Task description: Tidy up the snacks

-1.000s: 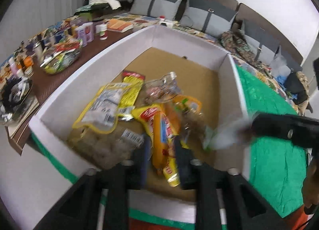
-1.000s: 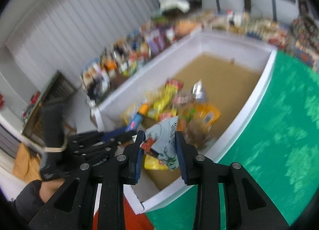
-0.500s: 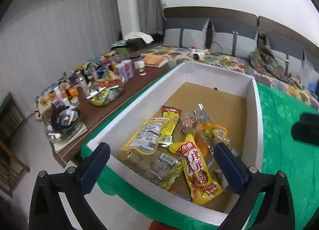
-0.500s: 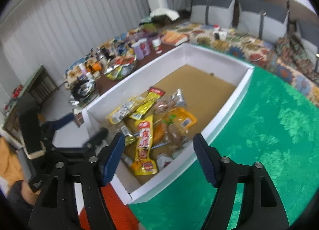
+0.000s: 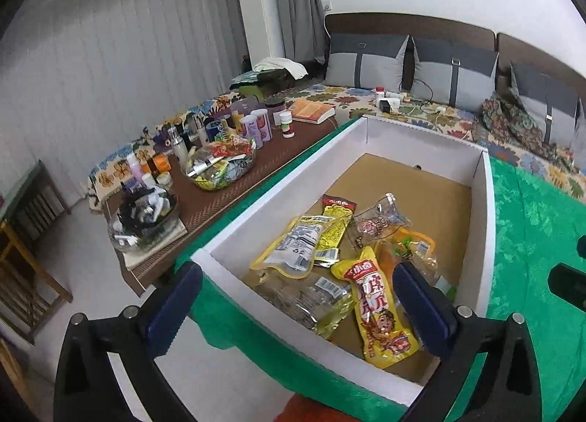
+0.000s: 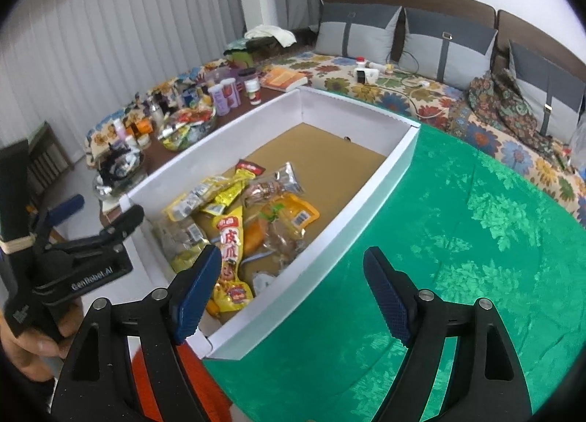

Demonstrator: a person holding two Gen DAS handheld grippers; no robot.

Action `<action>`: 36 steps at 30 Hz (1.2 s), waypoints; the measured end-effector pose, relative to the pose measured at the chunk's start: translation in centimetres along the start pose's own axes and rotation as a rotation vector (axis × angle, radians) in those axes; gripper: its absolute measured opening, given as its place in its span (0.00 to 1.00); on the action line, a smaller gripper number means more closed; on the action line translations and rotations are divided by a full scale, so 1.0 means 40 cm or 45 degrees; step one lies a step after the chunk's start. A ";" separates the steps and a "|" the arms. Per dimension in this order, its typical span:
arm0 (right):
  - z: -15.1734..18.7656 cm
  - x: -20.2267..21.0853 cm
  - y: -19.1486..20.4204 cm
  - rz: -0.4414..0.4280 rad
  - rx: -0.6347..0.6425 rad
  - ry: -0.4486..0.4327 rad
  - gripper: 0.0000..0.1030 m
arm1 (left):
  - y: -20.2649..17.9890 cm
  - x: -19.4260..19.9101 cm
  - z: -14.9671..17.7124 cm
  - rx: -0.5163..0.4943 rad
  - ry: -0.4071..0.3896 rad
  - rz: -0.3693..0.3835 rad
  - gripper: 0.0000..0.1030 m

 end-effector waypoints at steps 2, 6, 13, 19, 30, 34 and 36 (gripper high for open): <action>0.006 0.002 0.005 0.014 0.018 0.006 0.80 | -0.003 -0.001 -0.002 -0.021 0.009 -0.012 1.00; 0.011 0.002 0.019 0.030 0.043 0.011 0.80 | -0.004 0.007 -0.012 -0.038 -0.020 -0.022 1.00; 0.008 0.003 0.041 0.033 0.060 0.022 0.80 | 0.004 0.025 -0.026 -0.045 -0.053 -0.037 1.00; 0.010 0.005 0.043 0.035 0.051 0.027 0.80 | 0.004 0.028 -0.026 -0.049 -0.053 -0.021 1.00; -0.013 0.021 0.063 0.056 0.017 0.041 0.80 | 0.007 0.047 -0.046 -0.084 -0.003 -0.013 1.00; -0.053 0.080 0.061 0.052 -0.020 -0.153 0.80 | 0.018 0.054 -0.039 -0.069 0.009 -0.014 1.00; -0.068 0.114 0.050 0.081 -0.037 -0.262 0.80 | 0.023 0.056 -0.036 -0.039 0.015 0.027 1.00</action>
Point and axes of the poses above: each gripper's, at about its wrist camera, not at the fingertips, and x roughly against the way its jaws point, y to its left, z to its underside, the point moved 9 cm from there along -x, roughly the way its jaws point
